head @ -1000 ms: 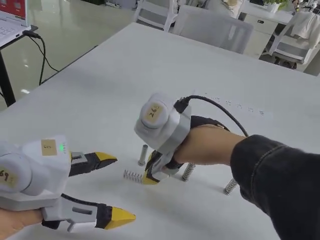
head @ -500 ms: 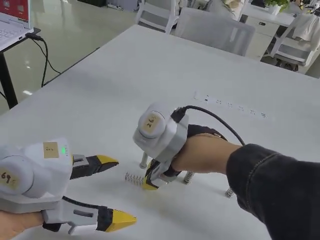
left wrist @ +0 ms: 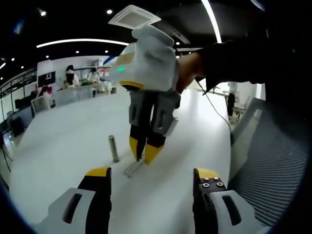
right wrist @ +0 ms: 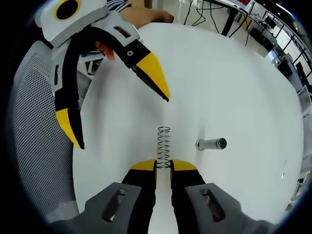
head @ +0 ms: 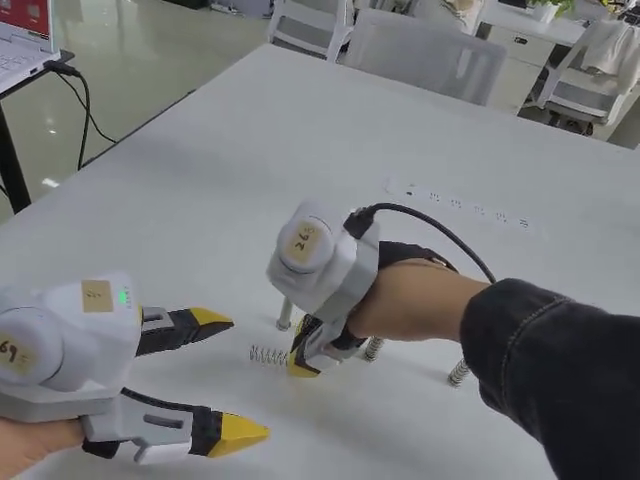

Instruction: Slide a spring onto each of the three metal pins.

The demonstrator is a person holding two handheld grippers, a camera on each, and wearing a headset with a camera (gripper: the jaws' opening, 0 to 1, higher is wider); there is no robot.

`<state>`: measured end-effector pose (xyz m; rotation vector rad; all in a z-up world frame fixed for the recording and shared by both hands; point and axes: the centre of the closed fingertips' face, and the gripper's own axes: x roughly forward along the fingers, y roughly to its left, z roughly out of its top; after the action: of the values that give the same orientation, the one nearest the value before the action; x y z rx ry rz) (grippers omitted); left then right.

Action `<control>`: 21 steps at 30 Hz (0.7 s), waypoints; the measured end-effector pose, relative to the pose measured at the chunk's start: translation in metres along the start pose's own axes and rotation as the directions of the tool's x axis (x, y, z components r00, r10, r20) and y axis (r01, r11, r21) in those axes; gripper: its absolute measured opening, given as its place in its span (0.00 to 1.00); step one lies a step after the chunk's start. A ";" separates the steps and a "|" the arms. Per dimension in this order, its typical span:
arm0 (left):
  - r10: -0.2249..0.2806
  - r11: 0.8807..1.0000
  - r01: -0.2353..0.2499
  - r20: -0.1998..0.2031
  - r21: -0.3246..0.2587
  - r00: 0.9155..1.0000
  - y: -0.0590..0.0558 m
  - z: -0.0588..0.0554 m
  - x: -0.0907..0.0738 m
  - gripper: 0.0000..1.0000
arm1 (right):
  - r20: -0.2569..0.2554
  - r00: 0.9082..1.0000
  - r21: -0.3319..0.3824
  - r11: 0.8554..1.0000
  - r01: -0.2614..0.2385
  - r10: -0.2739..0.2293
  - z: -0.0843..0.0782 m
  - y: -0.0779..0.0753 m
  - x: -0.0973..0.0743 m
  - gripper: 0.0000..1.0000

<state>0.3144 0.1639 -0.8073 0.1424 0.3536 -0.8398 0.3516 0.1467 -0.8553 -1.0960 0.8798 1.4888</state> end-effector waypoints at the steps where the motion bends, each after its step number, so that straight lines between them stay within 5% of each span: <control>1: -0.003 1.000 0.003 0.000 0.001 1.000 -0.001 0.000 0.000 0.63 | 0.001 1.000 -0.001 1.000 -0.002 0.002 0.000 0.001 -0.002 0.08; 21: -0.048 0.998 0.047 0.027 0.038 0.998 -0.014 0.016 0.005 0.41 | 0.049 0.998 -0.056 0.998 -0.030 0.032 0.002 0.040 -0.045 0.08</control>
<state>0.3109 0.1468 -0.7939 0.1570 0.3161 -0.8947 0.3135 0.1271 -0.8132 -1.0847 0.8287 1.5678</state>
